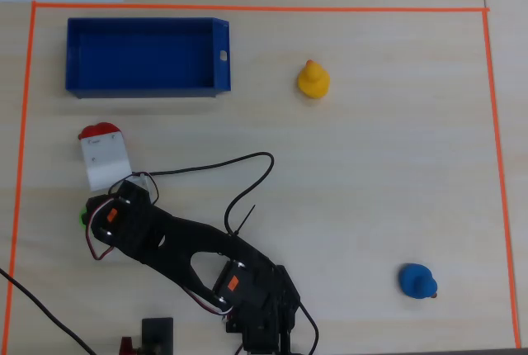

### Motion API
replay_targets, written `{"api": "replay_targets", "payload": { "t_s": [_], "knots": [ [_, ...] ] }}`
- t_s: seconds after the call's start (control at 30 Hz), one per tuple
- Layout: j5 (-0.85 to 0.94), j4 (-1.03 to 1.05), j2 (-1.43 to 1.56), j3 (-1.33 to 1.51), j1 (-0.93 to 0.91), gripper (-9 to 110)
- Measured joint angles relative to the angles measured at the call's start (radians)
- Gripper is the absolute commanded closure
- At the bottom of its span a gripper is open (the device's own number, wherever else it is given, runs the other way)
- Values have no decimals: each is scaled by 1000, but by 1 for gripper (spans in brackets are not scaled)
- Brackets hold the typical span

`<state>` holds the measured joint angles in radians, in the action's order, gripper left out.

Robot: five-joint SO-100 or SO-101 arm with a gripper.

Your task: Grasp green duck and put it into box.

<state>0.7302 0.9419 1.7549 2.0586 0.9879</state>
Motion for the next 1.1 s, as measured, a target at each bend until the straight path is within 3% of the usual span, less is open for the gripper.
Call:
{"api": "replay_targets", "payload": {
  "t_s": [0.17,0.3,0.63,0.9,1.1],
  "knots": [
    [-14,-32,-20,11,8,78],
    [-40,-77,-25,44,11,101],
    [-52,-92,-5,57,-9,101],
    [14,126,77,-238,-328,101],
    [9,-86,66,-347,-607,101]
  ]
}}
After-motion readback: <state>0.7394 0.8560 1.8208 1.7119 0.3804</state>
